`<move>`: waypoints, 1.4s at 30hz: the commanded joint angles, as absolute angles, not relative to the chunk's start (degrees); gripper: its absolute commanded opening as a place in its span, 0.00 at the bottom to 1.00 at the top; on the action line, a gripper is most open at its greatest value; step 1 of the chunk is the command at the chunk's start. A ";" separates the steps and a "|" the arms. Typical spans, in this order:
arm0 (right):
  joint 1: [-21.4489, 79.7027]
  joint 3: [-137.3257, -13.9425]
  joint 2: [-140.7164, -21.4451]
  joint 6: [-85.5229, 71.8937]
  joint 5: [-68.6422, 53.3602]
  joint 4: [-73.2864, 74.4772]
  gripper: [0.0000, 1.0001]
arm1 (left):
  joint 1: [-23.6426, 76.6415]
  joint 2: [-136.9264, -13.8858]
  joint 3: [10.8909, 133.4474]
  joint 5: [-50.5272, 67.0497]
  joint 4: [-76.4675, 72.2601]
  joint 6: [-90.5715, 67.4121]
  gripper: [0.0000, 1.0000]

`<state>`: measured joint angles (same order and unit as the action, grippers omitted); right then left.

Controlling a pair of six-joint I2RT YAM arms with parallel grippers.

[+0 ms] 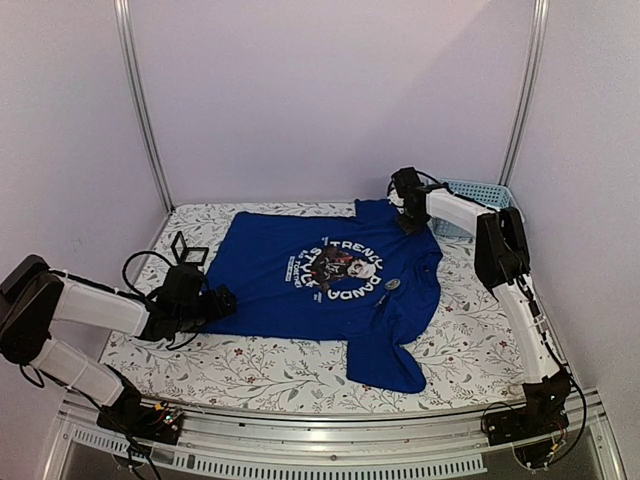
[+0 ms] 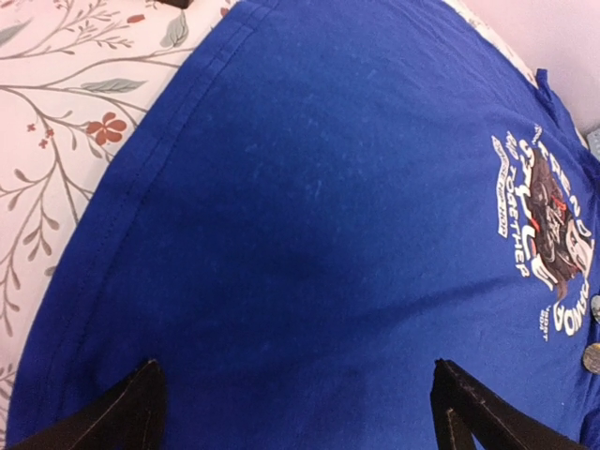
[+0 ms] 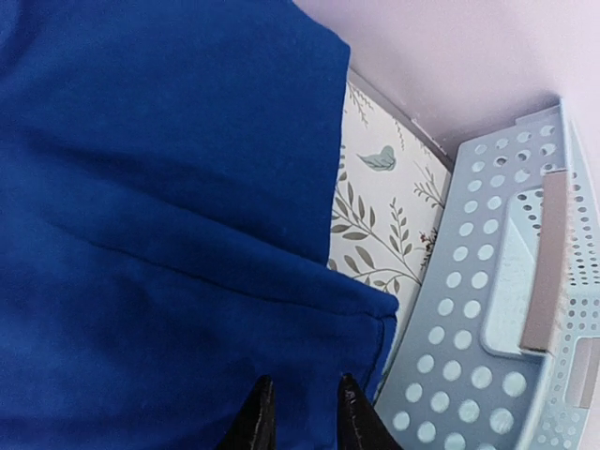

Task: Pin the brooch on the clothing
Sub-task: Smooth out the clothing with brooches at the center of the board.

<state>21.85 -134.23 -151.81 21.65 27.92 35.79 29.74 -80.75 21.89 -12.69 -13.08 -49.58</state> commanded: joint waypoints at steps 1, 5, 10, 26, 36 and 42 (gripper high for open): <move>26.82 -129.23 -135.05 16.66 22.92 36.55 0.24 | 30.36 -81.99 17.34 -9.12 -0.18 -51.81 0.99; 32.62 -108.63 -117.93 7.66 14.29 35.24 0.24 | 30.54 -79.77 16.51 -9.30 -0.18 -51.84 0.99; 35.84 -84.80 -104.35 -6.08 5.39 36.17 0.18 | 31.01 -76.34 14.99 -9.91 -0.18 -52.29 0.99; 24.47 -59.60 -106.81 -11.19 1.20 26.10 0.10 | 31.67 -68.97 12.23 -10.71 3.19 -53.80 0.99; 19.01 -70.75 -115.07 -4.25 9.31 31.02 0.10 | 32.17 -68.77 15.06 -13.26 5.63 -51.24 0.98; 21.49 -73.37 -112.14 -2.63 8.36 34.86 0.11 | 33.08 -67.66 14.87 -13.66 6.77 -51.79 0.98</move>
<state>20.32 -72.16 -112.68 -4.89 5.28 28.77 31.94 -67.61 16.60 -13.13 -3.27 -51.05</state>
